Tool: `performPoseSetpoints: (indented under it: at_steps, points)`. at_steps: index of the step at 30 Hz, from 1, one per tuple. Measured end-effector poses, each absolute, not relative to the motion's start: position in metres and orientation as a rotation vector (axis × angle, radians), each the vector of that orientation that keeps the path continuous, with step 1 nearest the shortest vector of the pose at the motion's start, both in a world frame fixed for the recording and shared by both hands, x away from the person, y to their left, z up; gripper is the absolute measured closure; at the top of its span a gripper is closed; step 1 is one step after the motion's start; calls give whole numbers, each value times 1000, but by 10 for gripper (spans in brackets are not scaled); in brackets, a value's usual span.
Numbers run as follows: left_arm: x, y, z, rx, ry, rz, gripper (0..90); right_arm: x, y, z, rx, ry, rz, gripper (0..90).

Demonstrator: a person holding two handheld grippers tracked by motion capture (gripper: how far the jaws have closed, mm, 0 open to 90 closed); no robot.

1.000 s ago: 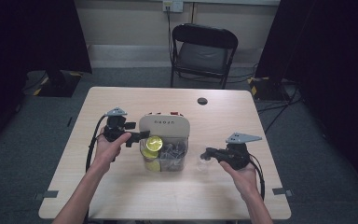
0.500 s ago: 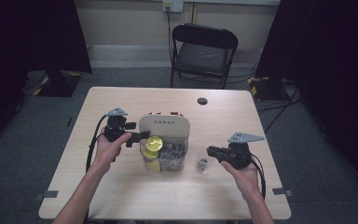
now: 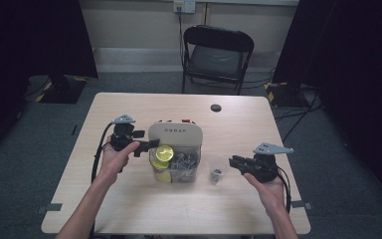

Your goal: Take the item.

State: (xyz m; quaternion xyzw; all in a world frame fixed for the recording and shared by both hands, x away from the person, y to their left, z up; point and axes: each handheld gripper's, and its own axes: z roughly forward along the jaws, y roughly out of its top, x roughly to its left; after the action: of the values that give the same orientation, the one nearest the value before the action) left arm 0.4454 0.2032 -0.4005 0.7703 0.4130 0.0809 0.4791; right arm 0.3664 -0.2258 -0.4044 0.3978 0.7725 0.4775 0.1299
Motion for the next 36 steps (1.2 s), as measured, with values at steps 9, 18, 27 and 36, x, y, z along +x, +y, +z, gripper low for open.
performPoseSetpoints:
  at_steps: [9,18,27,36]
  points:
    - [444,208,-399,1874,1016,206,164,358,-248,-421,1243,2223,1293,687]
    - [444,210,-398,1865,1015,203,165,350,-263,-440,1301,2230,1198,606]
    - [446,213,-400,1865,1015,185,163,355,-267,-462,1352,2246,1110,444]
    - [444,221,-396,1843,1005,191,165,363,-266,-484,1401,2248,953,272]
